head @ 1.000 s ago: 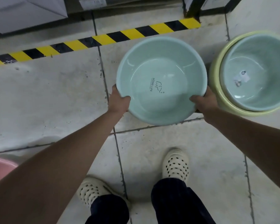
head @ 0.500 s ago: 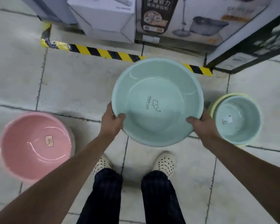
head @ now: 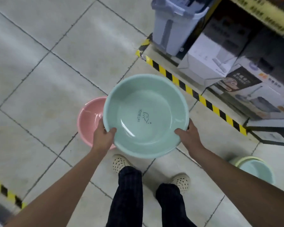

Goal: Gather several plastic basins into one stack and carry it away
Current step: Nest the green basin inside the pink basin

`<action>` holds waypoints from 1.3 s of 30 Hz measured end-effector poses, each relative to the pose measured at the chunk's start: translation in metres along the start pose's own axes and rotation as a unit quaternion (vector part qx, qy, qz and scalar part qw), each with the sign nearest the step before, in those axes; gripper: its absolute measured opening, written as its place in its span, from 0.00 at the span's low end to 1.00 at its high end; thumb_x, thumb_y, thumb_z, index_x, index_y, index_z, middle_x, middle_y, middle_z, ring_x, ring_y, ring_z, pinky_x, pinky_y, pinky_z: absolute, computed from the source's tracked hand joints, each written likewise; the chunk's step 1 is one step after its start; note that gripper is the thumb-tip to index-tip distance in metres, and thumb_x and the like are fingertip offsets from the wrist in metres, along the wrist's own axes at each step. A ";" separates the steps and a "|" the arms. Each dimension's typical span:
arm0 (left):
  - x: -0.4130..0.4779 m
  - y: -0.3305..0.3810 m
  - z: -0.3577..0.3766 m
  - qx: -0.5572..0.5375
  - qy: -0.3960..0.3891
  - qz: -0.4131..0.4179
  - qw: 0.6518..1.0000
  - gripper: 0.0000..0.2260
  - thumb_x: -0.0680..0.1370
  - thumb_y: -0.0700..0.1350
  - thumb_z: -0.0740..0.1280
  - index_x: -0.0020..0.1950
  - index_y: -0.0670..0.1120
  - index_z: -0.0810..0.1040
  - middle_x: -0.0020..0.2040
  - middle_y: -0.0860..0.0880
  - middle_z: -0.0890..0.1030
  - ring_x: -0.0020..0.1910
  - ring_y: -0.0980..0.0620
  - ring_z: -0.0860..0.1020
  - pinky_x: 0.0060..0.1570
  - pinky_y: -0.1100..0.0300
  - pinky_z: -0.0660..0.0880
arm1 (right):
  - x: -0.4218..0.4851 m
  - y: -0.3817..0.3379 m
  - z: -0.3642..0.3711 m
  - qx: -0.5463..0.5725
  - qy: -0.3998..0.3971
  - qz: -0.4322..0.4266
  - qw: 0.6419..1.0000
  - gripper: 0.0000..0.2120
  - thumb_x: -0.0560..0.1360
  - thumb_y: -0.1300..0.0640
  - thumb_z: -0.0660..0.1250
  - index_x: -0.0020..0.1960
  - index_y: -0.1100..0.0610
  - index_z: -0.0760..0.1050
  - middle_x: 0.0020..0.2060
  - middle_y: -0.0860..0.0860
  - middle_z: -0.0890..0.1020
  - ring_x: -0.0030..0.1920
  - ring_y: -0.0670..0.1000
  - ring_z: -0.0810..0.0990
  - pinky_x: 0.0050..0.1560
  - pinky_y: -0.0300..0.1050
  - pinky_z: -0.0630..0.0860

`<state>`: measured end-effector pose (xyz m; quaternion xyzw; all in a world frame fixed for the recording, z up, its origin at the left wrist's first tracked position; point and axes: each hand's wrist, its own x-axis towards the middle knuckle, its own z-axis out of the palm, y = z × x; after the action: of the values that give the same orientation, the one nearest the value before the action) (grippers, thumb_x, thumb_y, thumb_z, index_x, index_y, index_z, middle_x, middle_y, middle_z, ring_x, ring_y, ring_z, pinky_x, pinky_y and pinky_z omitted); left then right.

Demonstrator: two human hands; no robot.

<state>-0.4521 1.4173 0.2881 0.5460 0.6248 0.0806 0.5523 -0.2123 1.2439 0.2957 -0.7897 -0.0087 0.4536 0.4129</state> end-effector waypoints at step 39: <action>0.191 -0.316 -0.067 -0.151 0.190 -0.160 0.957 0.17 0.74 0.36 0.66 0.56 0.55 0.74 0.58 0.53 0.72 0.48 0.55 0.78 0.48 0.57 0.78 | 0.203 0.154 0.314 -0.290 -0.065 -0.058 0.953 0.25 0.69 0.63 0.67 0.64 0.49 0.73 0.49 0.47 0.80 0.49 0.51 0.79 0.39 0.40 0.72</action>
<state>-0.6523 1.4745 -0.0242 0.3240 0.7780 0.1869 0.5049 -0.3754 1.4233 -0.0274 -0.8426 -0.2126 0.4566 0.1907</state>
